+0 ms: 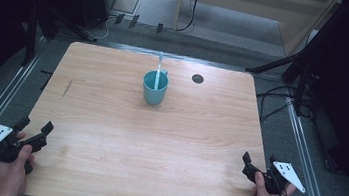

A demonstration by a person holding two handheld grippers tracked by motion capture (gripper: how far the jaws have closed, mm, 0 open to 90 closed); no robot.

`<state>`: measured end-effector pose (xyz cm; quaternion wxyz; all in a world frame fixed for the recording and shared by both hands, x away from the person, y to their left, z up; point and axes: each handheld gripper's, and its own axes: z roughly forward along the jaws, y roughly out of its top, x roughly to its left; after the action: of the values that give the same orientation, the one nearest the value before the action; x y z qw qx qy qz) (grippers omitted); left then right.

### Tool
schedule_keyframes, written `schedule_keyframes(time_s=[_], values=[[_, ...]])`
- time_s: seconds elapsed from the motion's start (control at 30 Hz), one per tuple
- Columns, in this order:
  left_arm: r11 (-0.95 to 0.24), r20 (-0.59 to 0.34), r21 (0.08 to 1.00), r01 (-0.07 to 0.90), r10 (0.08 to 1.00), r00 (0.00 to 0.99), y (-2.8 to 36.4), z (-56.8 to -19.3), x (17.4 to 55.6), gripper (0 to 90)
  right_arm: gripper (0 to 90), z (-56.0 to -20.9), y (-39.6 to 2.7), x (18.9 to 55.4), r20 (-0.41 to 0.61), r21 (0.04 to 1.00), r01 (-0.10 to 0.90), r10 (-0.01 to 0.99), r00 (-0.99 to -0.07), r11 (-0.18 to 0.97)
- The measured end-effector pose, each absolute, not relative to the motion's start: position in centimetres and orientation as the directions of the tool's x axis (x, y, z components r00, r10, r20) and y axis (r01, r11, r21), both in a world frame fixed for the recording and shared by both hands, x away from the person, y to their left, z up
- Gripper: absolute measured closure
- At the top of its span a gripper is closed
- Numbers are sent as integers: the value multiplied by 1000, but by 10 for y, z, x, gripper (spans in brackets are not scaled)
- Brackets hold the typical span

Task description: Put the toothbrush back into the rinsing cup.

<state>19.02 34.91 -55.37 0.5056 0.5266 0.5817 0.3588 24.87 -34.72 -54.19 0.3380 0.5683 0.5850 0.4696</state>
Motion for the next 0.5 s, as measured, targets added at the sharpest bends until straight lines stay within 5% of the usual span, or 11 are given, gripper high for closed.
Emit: schedule_keyframes(time_s=[0.5], values=[[195,-217,948,253,974,62,350,-554,191,158,0,-545,-365,228,184,933,333,975,-122,-134]])
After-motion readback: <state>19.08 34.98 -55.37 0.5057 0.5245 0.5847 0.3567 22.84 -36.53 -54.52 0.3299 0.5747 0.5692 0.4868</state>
